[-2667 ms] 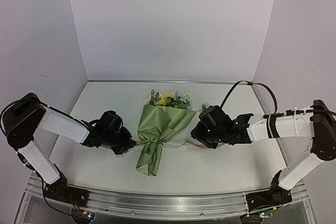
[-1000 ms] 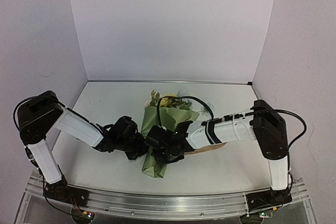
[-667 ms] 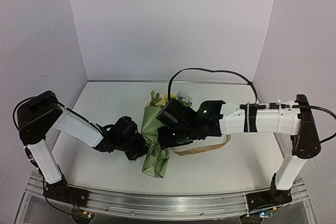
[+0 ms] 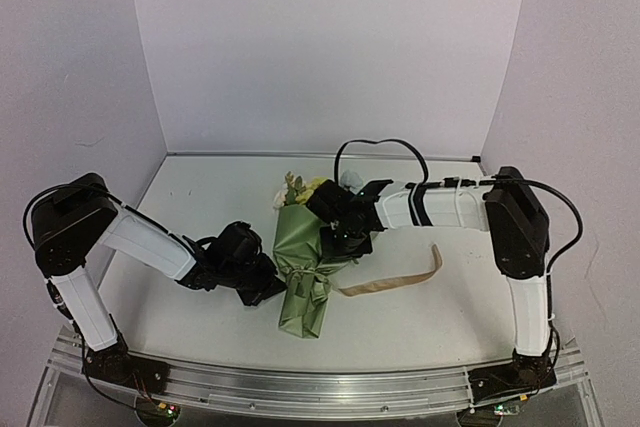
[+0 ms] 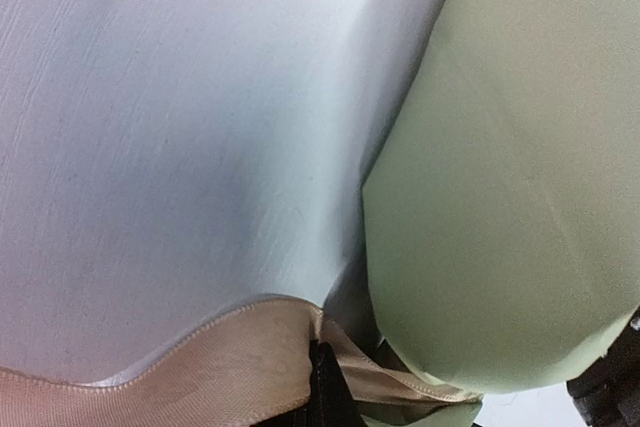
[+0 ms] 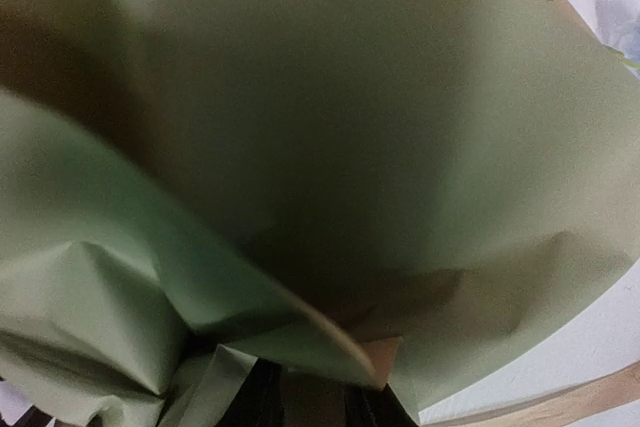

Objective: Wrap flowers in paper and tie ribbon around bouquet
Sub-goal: Tie the ribbon around the folded bouquet.

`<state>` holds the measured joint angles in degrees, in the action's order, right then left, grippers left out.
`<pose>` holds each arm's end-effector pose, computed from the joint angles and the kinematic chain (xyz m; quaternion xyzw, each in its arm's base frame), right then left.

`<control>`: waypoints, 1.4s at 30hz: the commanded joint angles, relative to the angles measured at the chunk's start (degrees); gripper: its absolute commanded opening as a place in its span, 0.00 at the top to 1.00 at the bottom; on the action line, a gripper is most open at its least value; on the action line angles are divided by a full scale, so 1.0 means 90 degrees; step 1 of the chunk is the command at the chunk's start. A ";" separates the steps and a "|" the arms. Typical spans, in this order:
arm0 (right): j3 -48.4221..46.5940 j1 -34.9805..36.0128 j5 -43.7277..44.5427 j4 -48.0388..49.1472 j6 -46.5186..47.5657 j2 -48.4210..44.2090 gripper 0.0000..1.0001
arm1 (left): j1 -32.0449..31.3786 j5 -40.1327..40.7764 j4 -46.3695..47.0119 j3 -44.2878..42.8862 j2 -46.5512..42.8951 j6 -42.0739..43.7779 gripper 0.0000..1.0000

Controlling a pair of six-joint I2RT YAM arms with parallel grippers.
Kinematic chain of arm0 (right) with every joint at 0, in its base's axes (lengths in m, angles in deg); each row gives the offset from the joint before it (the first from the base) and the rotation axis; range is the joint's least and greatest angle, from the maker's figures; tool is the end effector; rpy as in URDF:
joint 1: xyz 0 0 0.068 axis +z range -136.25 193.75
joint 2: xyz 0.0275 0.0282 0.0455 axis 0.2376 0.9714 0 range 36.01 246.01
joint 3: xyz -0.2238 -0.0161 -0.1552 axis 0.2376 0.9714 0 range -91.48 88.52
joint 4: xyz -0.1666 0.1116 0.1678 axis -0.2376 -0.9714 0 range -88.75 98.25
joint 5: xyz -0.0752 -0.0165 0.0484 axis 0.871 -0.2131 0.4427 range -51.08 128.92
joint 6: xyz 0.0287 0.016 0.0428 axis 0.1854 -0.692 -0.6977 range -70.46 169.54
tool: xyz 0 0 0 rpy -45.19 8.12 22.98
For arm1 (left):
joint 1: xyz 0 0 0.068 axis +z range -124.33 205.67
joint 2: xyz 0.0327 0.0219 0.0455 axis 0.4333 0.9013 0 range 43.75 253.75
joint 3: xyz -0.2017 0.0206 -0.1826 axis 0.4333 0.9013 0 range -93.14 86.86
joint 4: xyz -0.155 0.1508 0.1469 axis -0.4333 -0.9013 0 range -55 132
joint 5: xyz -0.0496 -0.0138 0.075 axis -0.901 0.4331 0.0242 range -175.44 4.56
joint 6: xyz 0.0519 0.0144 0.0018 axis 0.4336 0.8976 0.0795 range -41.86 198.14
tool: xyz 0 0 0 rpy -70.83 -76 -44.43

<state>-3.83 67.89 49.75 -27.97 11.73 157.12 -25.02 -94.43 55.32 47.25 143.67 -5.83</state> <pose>0.2668 0.3577 0.1755 -0.1179 0.9649 0.0910 0.2161 0.1942 -0.2461 0.1107 -0.2380 0.8969 -0.3653 0.0736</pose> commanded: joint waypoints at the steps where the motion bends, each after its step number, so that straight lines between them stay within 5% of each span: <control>1: -0.0306 0.0058 0.0280 0.0011 0.0118 -0.0339 0.78 | -0.0028 -0.0060 -0.0303 0.0015 -0.0141 0.0113 1.00; 11: 0.1526 0.0152 0.0606 0.0048 -0.1277 -0.3046 0.48 | -0.0030 0.0010 -0.0239 -0.0080 -0.0254 0.0326 1.00; 19: 0.4541 0.0336 -0.0009 0.2169 -0.4186 -0.4438 0.53 | -0.0026 0.0073 -0.0260 -0.0139 -0.0371 0.0566 1.00; 28: 0.5537 0.0431 -0.0743 0.4562 -0.5910 -0.3785 0.47 | -0.0021 -0.0112 -0.0437 -0.0310 -0.0379 0.1275 1.00; 32: 0.5765 0.0515 -0.0942 0.5391 -0.6556 -0.3248 0.46 | -0.0034 -0.0880 -0.0227 -0.0533 -0.0040 0.1797 1.00; 42: 0.6292 0.0520 -0.0754 0.6275 -0.7456 -0.2845 0.42 | -0.0139 -0.1477 -0.0080 -0.0710 0.0159 0.2278 1.00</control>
<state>51.78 72.40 41.63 23.10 -50.70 130.70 -25.63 -105.20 53.57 43.25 144.89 11.51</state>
